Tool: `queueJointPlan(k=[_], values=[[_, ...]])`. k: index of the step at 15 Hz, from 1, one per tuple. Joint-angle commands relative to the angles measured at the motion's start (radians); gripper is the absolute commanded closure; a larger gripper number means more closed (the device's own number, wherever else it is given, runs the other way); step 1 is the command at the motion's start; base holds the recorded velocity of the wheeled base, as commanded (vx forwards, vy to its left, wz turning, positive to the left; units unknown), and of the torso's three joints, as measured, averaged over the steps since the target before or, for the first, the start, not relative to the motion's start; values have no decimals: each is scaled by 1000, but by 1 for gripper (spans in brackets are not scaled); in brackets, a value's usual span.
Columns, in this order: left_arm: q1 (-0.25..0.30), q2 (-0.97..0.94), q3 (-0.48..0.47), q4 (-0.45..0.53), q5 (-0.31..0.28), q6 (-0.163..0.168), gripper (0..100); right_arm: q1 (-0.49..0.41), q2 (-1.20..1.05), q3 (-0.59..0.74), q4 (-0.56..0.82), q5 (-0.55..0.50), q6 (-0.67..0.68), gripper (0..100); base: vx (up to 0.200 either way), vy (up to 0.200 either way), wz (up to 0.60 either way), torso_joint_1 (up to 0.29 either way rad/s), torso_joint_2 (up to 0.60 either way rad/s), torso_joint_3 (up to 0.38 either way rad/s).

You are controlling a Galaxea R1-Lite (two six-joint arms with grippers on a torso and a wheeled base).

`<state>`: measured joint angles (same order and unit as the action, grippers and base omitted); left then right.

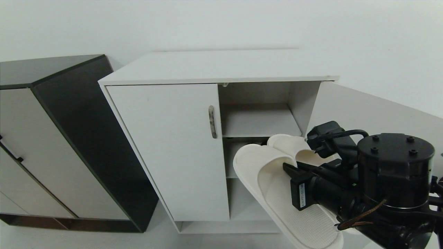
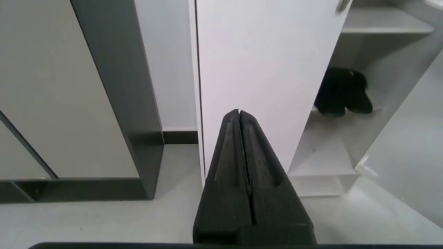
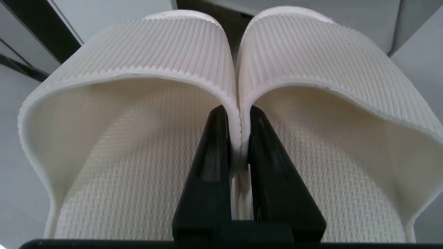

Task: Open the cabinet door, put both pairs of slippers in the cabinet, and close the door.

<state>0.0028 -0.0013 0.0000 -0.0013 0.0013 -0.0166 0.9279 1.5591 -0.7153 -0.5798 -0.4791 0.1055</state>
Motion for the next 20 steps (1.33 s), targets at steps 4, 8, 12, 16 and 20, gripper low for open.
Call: queueJointPlan(k=[4, 8, 12, 16, 20], values=[[0, 1, 0, 0, 0, 0, 100, 2, 6, 0, 0, 1, 0, 100, 0, 0, 0, -96, 455, 356], [0, 1, 0, 0, 0, 0, 100, 2, 6, 7, 0, 1, 0, 100, 0, 0, 0, -44, 438, 397], [0, 1, 0, 0, 0, 0, 100, 2, 6, 7, 0, 11, 0, 100, 0, 0, 0, -6, 160, 154], [0, 1, 0, 0, 0, 0, 100, 2, 7, 7, 0, 11, -30, 100, 0, 0, 0, 0, 0, 0], [0, 1, 0, 0, 0, 0, 100, 39, 121, -151, 21, -150, 23, 100, 0, 0, 0, 0, 0, 0]])
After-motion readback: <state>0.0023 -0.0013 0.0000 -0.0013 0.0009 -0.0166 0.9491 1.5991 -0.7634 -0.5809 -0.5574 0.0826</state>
